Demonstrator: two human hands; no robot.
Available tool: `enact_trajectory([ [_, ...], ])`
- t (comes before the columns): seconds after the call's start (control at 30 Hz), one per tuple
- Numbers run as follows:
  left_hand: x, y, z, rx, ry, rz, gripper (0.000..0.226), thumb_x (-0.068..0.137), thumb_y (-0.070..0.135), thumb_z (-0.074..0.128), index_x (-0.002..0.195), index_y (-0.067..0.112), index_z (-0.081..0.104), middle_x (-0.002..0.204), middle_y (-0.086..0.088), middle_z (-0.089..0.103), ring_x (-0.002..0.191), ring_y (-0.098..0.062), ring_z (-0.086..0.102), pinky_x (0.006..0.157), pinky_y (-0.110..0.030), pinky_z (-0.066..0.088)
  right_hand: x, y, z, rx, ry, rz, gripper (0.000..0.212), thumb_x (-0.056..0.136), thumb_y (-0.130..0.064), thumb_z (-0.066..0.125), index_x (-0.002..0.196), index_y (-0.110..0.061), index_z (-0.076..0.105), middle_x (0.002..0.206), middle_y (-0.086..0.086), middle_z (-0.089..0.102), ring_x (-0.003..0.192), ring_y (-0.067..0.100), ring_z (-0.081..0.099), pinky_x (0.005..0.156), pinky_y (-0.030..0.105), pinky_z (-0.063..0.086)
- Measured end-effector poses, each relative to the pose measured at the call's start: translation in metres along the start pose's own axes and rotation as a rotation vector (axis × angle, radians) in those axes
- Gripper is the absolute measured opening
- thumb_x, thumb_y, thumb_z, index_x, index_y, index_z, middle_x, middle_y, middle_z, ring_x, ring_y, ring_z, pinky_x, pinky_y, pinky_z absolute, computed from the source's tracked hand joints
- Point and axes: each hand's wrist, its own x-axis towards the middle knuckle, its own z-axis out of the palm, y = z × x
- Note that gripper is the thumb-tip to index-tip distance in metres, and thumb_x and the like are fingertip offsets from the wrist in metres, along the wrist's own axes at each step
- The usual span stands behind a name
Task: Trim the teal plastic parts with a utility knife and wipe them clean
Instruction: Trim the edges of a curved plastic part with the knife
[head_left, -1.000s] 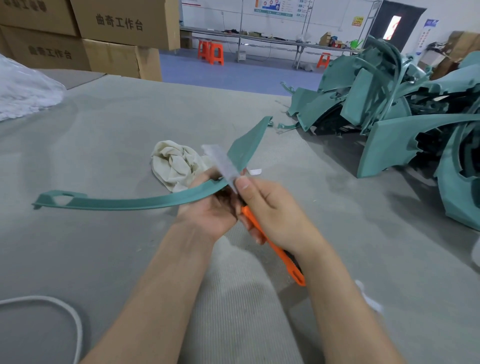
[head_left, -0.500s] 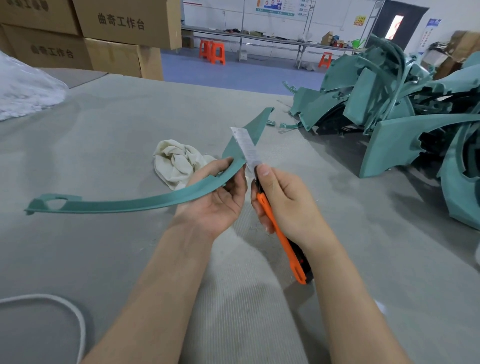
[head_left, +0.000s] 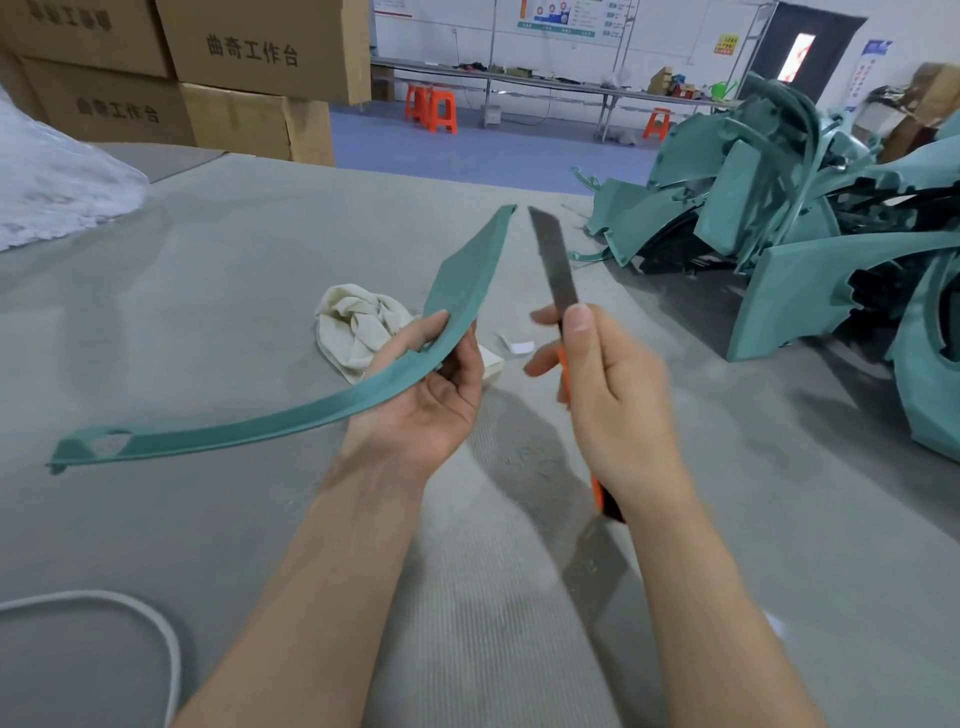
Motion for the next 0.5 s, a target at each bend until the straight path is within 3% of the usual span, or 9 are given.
enact_trajectory([
  [0.13,0.001,-0.003,0.001,-0.031,-0.052,-0.008,0.008,0.083,0.007,0.061,0.090,0.003,0.060,0.077,-0.006,0.063,0.054,-0.012,0.061,0.045,-0.016,0.050,-0.001,0.000,0.001,-0.096,-0.039,-0.108,0.037,0.101,-0.038,0.032,0.117,-0.024,0.062,0.086,-0.021,0.058,0.086,-0.002,0.055,0.075,0.008,0.038],
  [0.23,0.002,-0.004,0.000,-0.051,-0.114,-0.017,0.008,0.078,0.011,0.063,0.082,0.004,0.062,0.072,-0.004,0.063,0.051,-0.011,0.061,0.043,-0.016,0.048,-0.004,-0.001,0.009,-0.123,-0.104,-0.155,0.039,0.101,-0.042,0.034,0.120,-0.020,0.060,0.098,-0.006,0.060,0.085,0.006,0.057,0.076,0.013,0.042],
  [0.3,0.005,-0.005,-0.003,0.002,-0.112,0.026,0.011,0.079,0.014,0.063,0.074,0.004,0.064,0.068,-0.004,0.063,0.051,-0.011,0.062,0.050,-0.015,0.051,-0.007,-0.003,0.014,-0.113,-0.083,-0.194,0.040,0.099,-0.045,0.032,0.106,-0.019,0.062,0.082,-0.014,0.056,0.071,0.002,0.053,0.066,0.014,0.039],
  [0.33,0.006,-0.006,-0.004,0.037,-0.106,0.046,0.016,0.082,0.015,0.062,0.069,0.005,0.065,0.067,-0.003,0.062,0.055,-0.011,0.062,0.063,-0.015,0.054,-0.009,-0.004,0.016,-0.107,-0.059,-0.200,0.039,0.097,-0.046,0.032,0.097,-0.020,0.061,0.071,-0.018,0.052,0.064,0.002,0.049,0.060,0.015,0.036],
  [0.4,0.008,-0.010,-0.006,0.096,-0.088,0.065,0.023,0.088,0.017,0.058,0.068,0.008,0.063,0.070,-0.002,0.060,0.070,-0.011,0.058,0.095,-0.022,0.043,-0.010,-0.003,0.018,-0.101,-0.026,-0.185,0.037,0.094,-0.051,0.034,0.084,-0.021,0.053,0.054,-0.018,0.043,0.052,0.006,0.042,0.053,0.019,0.031],
  [0.43,0.009,-0.011,-0.007,0.123,-0.081,0.067,0.020,0.087,0.018,0.058,0.069,0.009,0.062,0.073,-0.002,0.058,0.074,-0.012,0.055,0.097,-0.024,0.041,-0.010,-0.003,0.019,-0.108,-0.021,-0.182,0.040,0.092,-0.054,0.036,0.080,-0.018,0.049,0.050,-0.015,0.039,0.050,0.009,0.039,0.050,0.023,0.030],
  [0.5,0.008,-0.012,-0.007,0.182,-0.088,0.069,0.015,0.078,0.020,0.061,0.065,0.011,0.059,0.068,0.000,0.056,0.067,-0.010,0.054,0.077,-0.019,0.047,-0.010,-0.001,0.019,-0.135,-0.035,-0.184,0.046,0.089,-0.057,0.037,0.074,-0.015,0.046,0.048,-0.013,0.034,0.048,0.011,0.035,0.049,0.028,0.030],
])
